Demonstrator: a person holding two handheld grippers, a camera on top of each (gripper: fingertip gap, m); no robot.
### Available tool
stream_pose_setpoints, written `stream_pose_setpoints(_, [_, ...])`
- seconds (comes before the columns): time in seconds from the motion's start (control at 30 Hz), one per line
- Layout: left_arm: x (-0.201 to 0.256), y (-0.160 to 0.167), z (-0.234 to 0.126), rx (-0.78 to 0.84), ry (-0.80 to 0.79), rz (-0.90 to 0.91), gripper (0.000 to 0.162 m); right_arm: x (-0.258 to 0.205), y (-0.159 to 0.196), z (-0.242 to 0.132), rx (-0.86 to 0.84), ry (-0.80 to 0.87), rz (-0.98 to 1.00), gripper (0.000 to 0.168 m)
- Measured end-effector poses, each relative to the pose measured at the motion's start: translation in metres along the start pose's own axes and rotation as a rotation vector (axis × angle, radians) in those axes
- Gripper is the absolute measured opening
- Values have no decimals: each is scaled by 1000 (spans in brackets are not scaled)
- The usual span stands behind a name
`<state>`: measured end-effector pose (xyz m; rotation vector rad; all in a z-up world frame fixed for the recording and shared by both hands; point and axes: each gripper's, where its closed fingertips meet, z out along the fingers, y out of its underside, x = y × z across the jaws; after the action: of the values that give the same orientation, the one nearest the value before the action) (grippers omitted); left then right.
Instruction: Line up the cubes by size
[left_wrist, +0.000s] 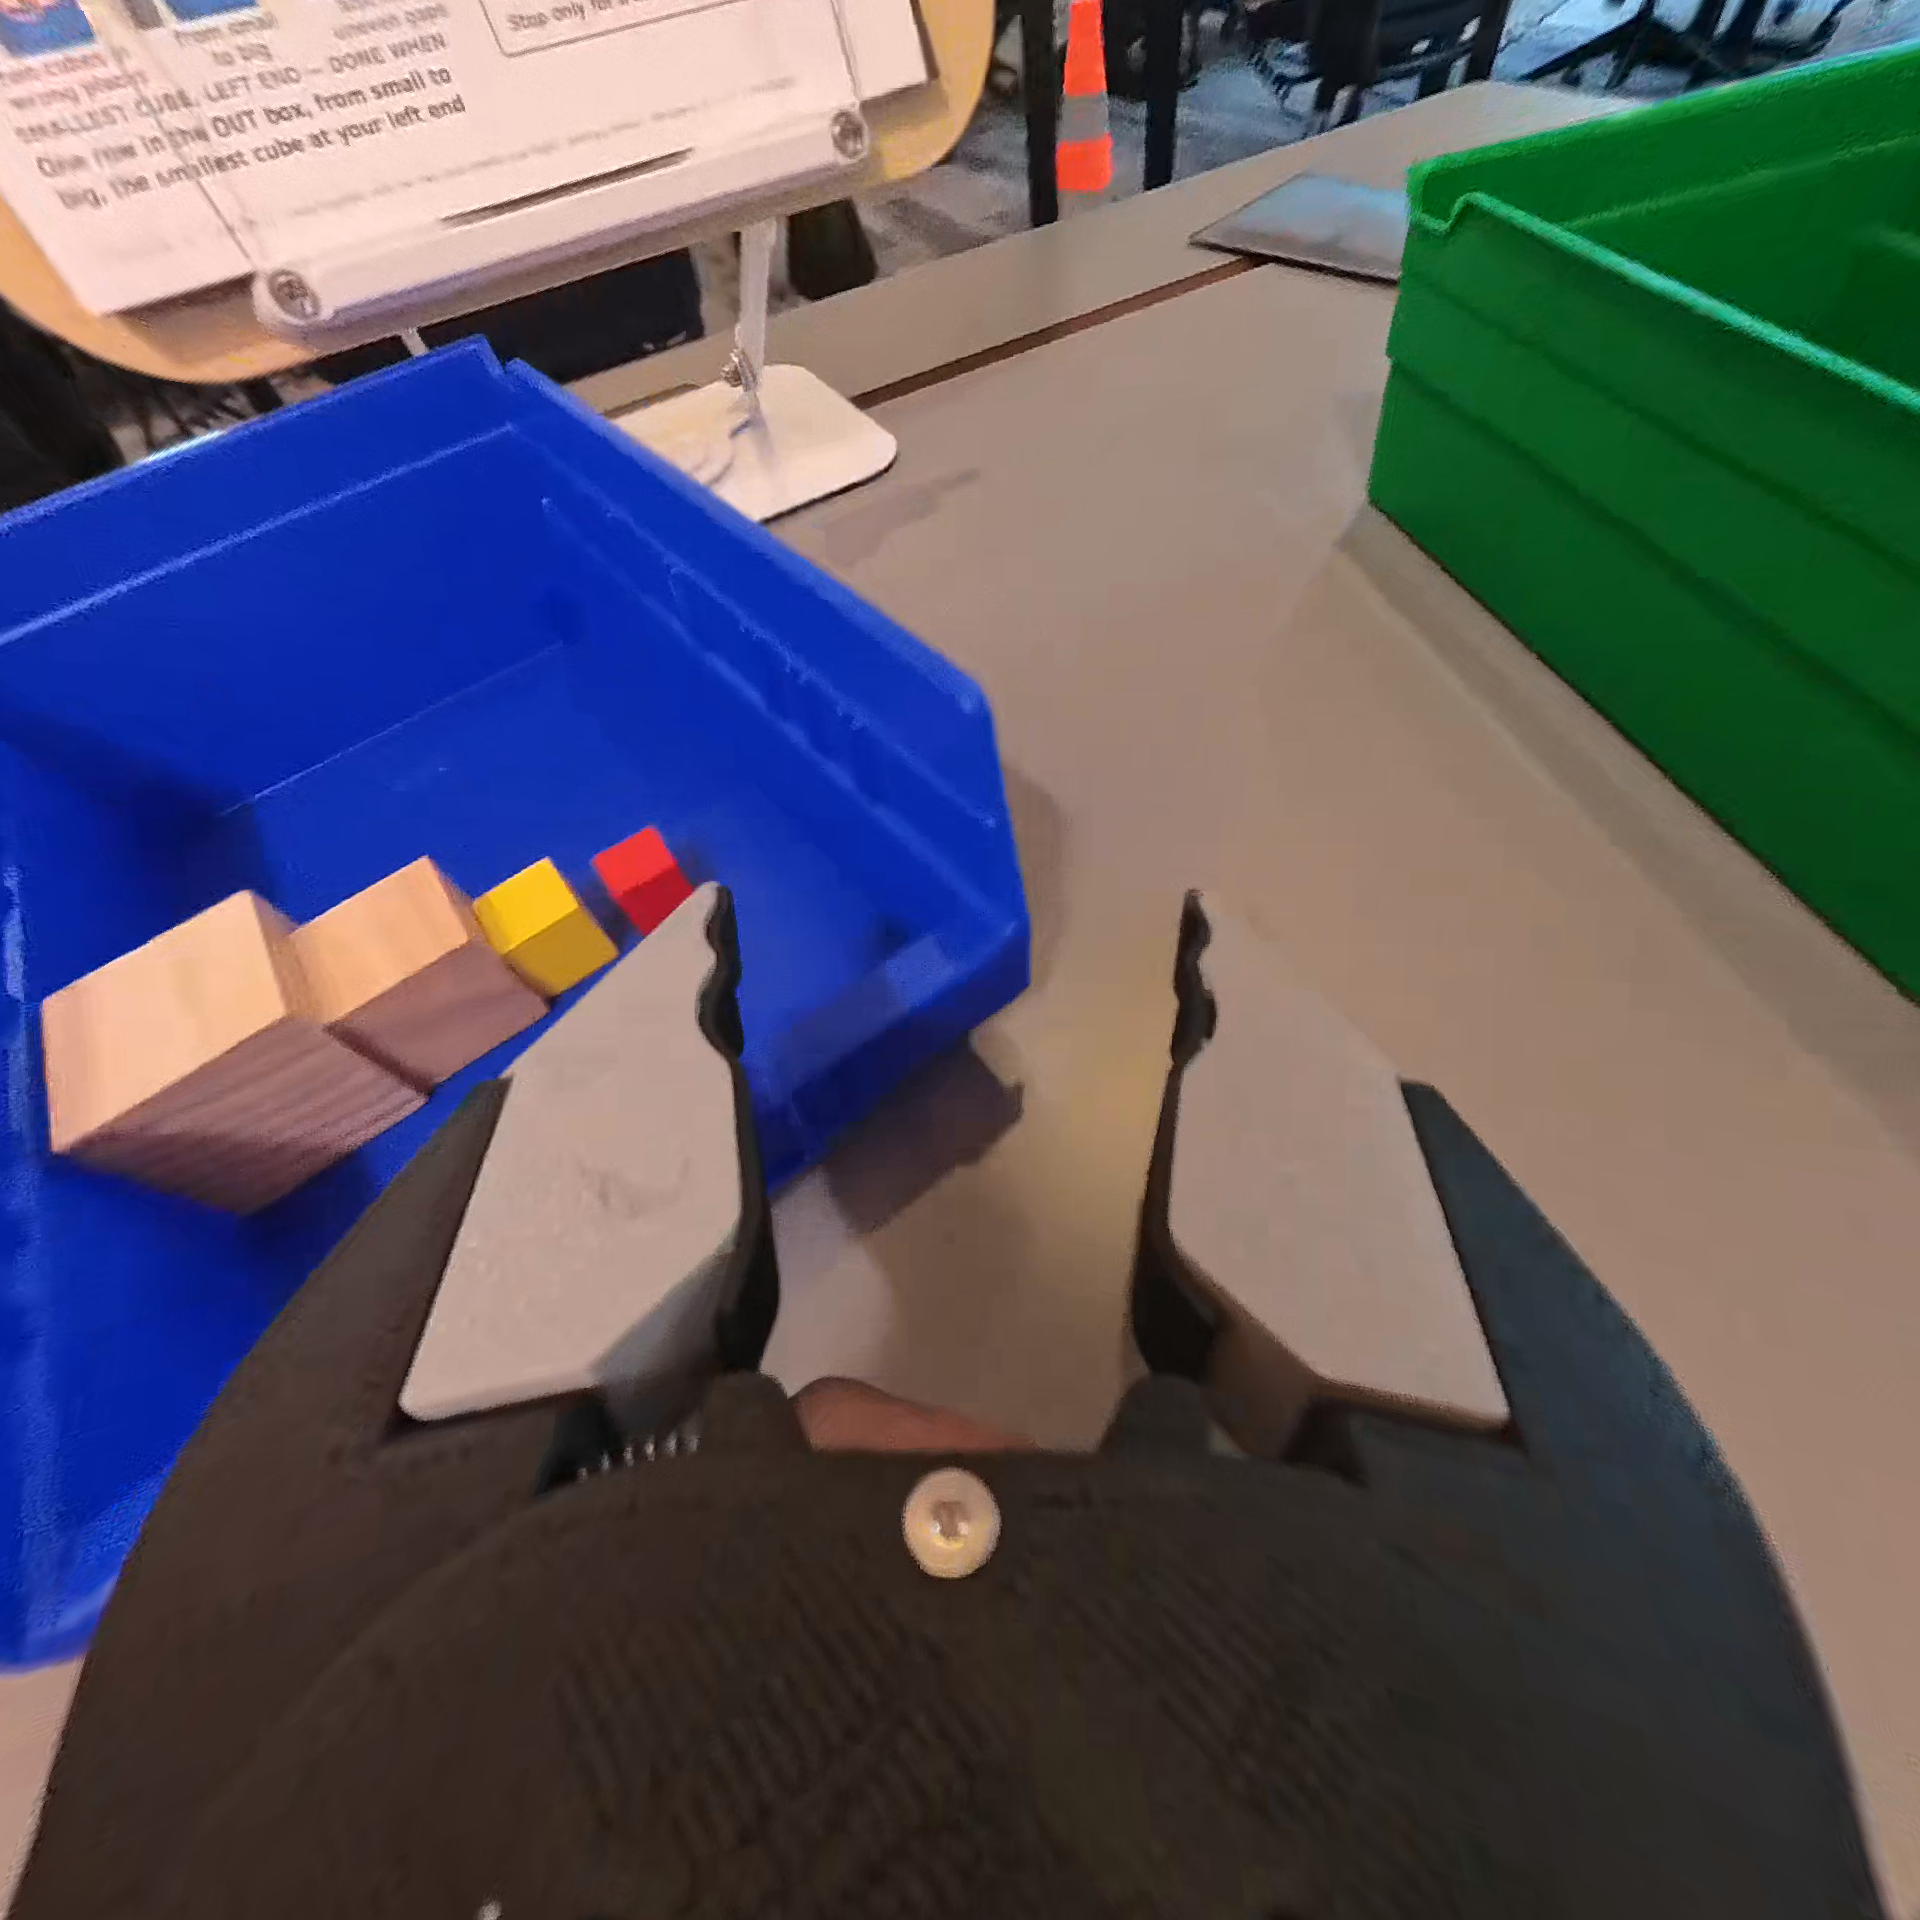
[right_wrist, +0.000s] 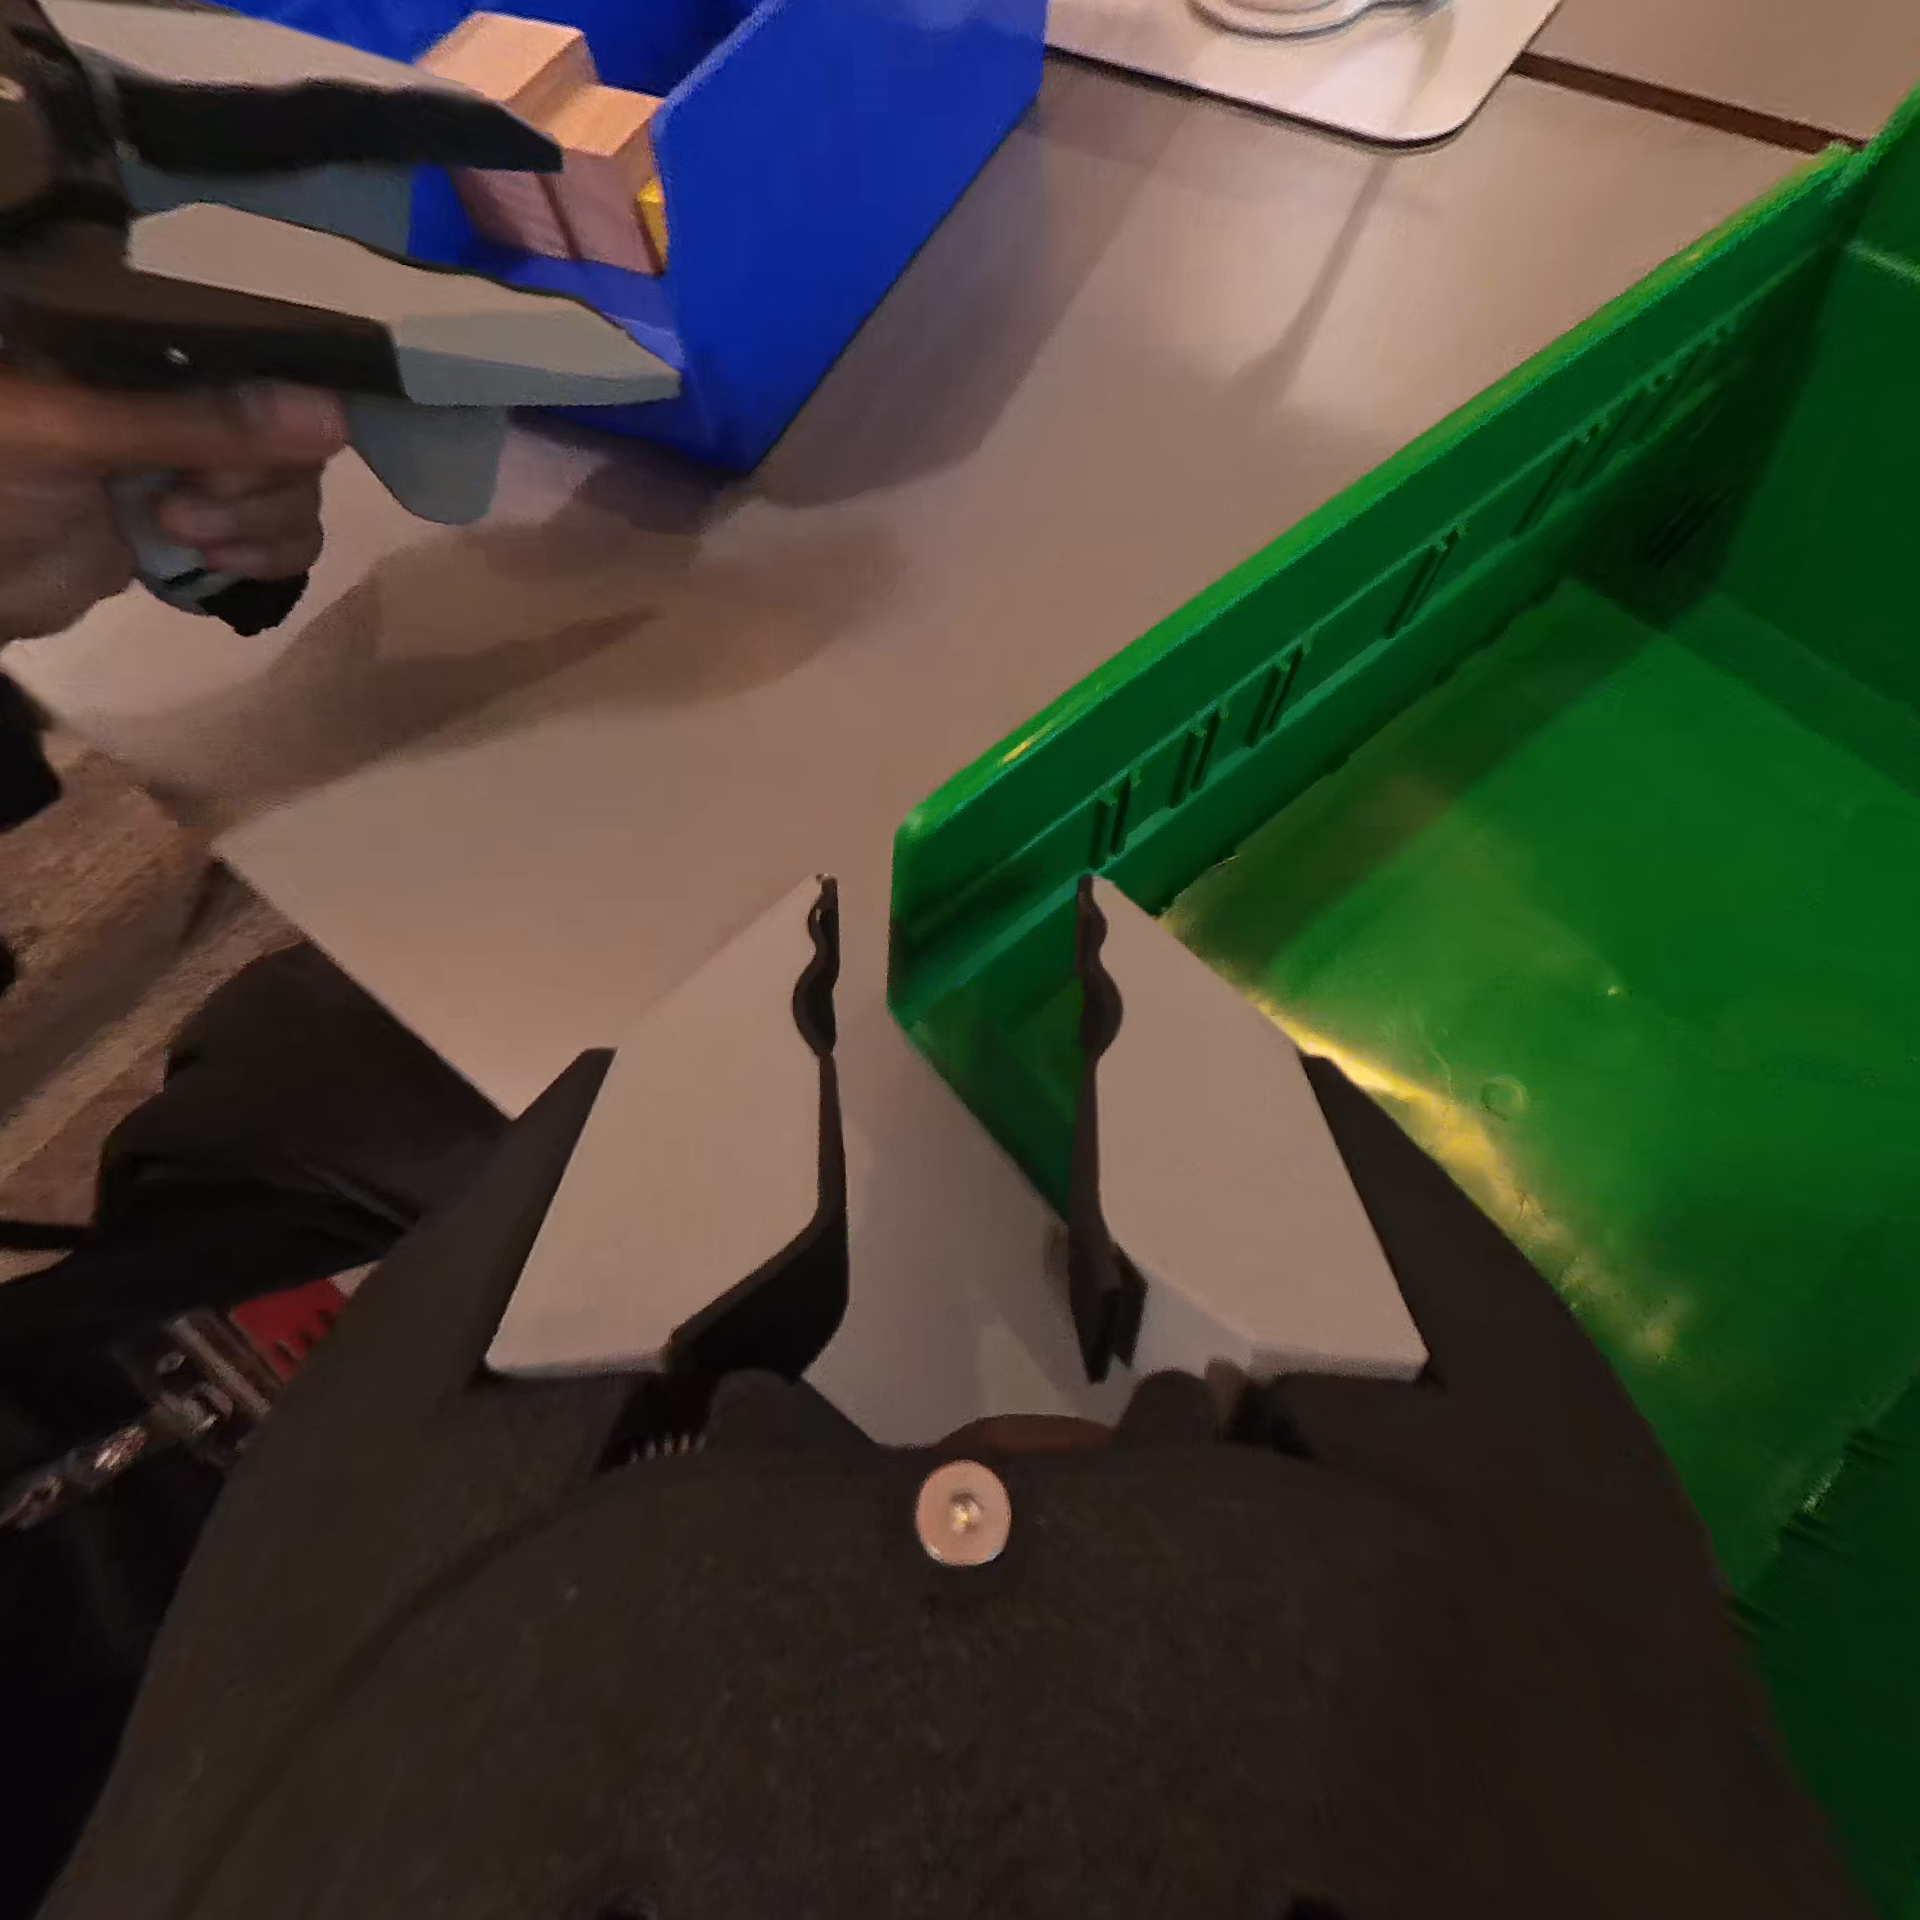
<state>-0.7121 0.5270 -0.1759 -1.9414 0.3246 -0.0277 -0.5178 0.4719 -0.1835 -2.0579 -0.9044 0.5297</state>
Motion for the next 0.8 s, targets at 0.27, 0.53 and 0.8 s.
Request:
stream_pose_setpoints(0.27, [-16, -7, 24, 80, -212, -19, 10, 6, -6, 21, 60, 146, -14, 36])
stream_pose_setpoints(0.53, [-83, 22, -32, 103, -339, -65, 1, -2, -10, 27, 77, 77, -180, 35])
stream_pose_setpoints(0.8, [-134, 44, -88, 172, -432, -239, 2, 20, -19, 41, 56, 0, -127, 16])
